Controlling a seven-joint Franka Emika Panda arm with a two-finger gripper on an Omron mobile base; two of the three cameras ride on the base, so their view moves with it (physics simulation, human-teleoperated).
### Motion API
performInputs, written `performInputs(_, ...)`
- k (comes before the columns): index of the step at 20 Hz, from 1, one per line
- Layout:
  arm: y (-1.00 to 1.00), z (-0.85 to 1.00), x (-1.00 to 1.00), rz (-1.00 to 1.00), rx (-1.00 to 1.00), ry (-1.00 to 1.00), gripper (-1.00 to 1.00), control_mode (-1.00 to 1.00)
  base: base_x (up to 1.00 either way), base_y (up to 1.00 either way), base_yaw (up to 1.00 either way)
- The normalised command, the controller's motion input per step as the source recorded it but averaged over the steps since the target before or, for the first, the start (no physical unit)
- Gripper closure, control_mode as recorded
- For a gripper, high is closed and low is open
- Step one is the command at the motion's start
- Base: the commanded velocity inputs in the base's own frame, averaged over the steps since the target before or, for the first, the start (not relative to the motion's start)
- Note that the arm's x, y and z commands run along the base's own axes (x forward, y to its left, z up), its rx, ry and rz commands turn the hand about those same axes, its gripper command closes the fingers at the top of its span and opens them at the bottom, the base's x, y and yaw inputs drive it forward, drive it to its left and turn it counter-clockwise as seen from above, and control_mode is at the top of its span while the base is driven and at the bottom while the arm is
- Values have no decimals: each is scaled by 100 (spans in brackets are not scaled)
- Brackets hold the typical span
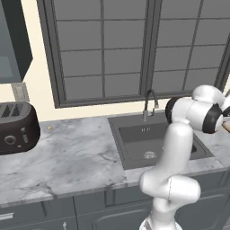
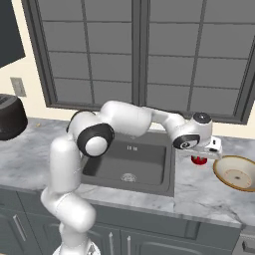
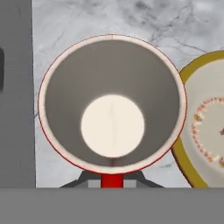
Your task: Pick the mug and place it in the sink. Pick the bowl and place it in the open cabinet and then close the cabinet.
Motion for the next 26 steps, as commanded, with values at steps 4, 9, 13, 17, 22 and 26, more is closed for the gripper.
performInputs(4,86,61,-51,19,-17,-8,100,-100,0,0,0)
performInputs(9,86,40,-51,18,-8,-7,100,-100,0,0,0)
performInputs(13,55,29,-46,17,0,-1,100,-100,0,0,0)
performInputs(17,67,18,-21,16,0,1,100,-100,0,0,0)
performInputs(22,67,23,-6,15,0,6,100,-100,0,0,0)
performInputs(26,69,4,0,13,0,11,100,-100,0,0,0)
